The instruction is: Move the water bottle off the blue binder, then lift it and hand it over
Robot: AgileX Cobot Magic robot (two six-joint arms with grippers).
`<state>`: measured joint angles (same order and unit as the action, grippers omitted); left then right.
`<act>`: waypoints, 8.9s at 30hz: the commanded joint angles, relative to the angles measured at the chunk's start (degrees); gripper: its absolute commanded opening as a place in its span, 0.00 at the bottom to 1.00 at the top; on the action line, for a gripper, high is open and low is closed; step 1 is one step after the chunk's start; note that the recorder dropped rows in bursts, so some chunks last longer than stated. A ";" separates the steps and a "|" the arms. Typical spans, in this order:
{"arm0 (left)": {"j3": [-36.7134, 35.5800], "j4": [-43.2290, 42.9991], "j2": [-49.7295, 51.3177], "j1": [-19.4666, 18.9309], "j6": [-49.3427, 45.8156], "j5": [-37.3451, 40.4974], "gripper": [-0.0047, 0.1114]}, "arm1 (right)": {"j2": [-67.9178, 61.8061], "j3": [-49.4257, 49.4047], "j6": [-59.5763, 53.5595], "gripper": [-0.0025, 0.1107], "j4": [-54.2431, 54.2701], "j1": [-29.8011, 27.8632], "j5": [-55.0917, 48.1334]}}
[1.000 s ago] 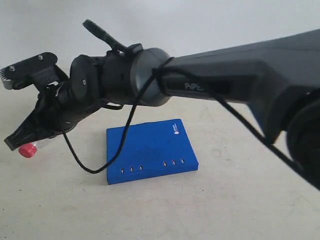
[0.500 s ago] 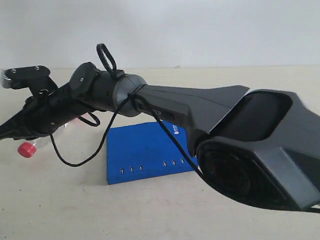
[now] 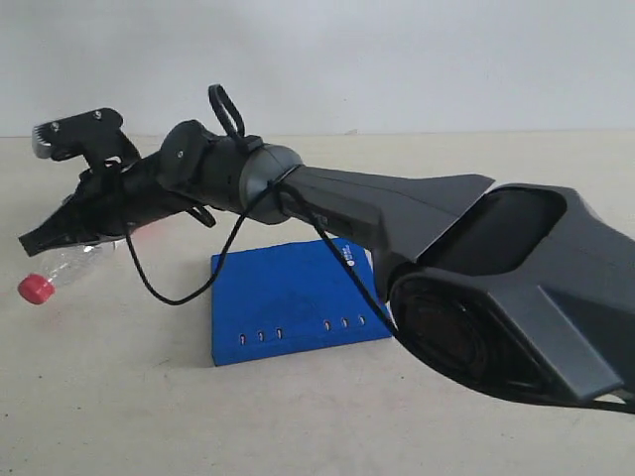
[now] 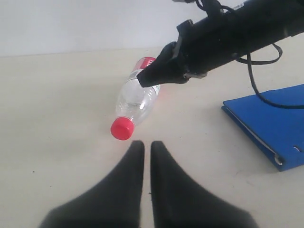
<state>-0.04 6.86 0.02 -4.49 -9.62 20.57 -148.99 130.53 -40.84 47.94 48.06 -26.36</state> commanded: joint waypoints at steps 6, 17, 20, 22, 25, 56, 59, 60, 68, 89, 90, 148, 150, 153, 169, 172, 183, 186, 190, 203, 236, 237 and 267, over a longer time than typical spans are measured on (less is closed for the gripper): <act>0.04 -0.26 -0.02 0.41 -0.34 -0.16 0.08 | 17.87 0.39 -5.19 0.02 -8.95 0.02 -5.56; 0.04 -0.26 -0.02 0.41 -0.34 -0.16 0.08 | 43.84 -11.56 -4.36 0.02 -15.05 -10.95 -28.43; 0.04 -0.26 -0.02 0.41 -0.34 -0.16 0.08 | 53.58 -20.75 0.80 0.02 -21.92 -14.09 -23.15; 0.04 -0.26 -0.02 0.41 -0.34 -0.16 0.08 | 60.56 -25.61 8.98 0.02 -31.05 -15.58 -19.15; 0.04 -0.26 -0.02 0.41 -0.34 -0.16 0.08 | 71.18 -31.94 23.56 0.02 -49.33 -16.75 -19.41; 0.04 56.59 -0.02 0.41 16.85 -28.63 0.08 | 119.65 -89.38 61.91 0.02 -67.96 -16.89 -12.58; 0.04 56.48 -0.02 0.41 14.85 -31.00 0.08 | 119.65 -89.38 61.91 0.02 -67.96 -16.89 -12.58; 0.04 56.48 -0.02 0.41 13.72 -32.44 0.08 | 119.65 -89.38 61.91 0.02 -68.08 -16.89 -12.58; 5.09 43.12 -0.02 0.51 2.01 -30.63 0.08 | 119.65 -89.38 61.91 0.02 -70.44 -16.89 -12.58; 53.95 10.00 84.14 0.51 -4.72 19.34 0.54 | 119.65 -89.38 61.71 0.02 -71.52 -16.89 -24.22; 54.83 9.70 86.37 0.51 -4.83 20.81 0.57 | 119.65 -89.38 61.71 0.02 -71.49 -16.89 -25.07; 56.04 -6.23 87.00 0.39 -1.49 13.57 0.08 | 119.65 -89.38 61.71 0.02 -74.37 -16.89 -23.40; 56.04 -6.23 82.51 0.39 -1.49 14.68 0.08 | 119.65 -89.38 61.71 0.02 -74.37 -16.89 -23.40; 56.04 -6.23 77.00 0.39 -1.60 15.72 0.08 | 119.65 -89.38 61.71 0.02 -74.37 -16.89 -23.40; 56.04 -5.61 77.34 0.39 -5.07 25.11 0.08 | 119.65 -89.38 61.71 0.02 -73.80 -16.89 -22.69; 56.27 -4.86 76.17 0.39 -5.66 26.19 0.08 | 119.65 -89.38 61.71 0.02 -73.80 -16.89 -22.69; 60.63 3.88 76.75 0.39 -17.56 35.50 0.08 | 119.65 -89.38 61.71 0.02 -73.80 -16.89 -22.69; 60.75 4.52 78.97 0.39 -18.53 37.74 0.08 | 119.65 -89.38 61.71 0.02 -73.75 -16.89 -22.69; 60.75 4.52 81.80 0.39 -18.70 36.06 0.08 | 119.65 -89.38 61.71 0.02 -73.75 -16.89 -22.69; 60.75 7.59 85.95 0.39 -18.33 24.77 0.37 | 119.65 -89.38 61.71 0.02 -72.48 -16.89 -22.96; 54.82 34.31 77.13 0.95 -23.92 29.14 0.48 | 107.24 -92.60 55.89 0.08 -36.93 -16.89 -20.02; 52.46 39.87 77.13 1.56 -26.46 29.64 0.48 | 103.35 -93.25 51.84 0.10 -31.46 -16.89 -16.99; 35.09 83.51 94.47 8.56 -52.10 15.41 0.62 | 49.52 -69.10 -2.90 0.51 10.48 -45.21 -36.85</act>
<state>35.17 86.20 92.49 3.74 -58.17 34.95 -99.10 61.23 -37.75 54.93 4.21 -62.59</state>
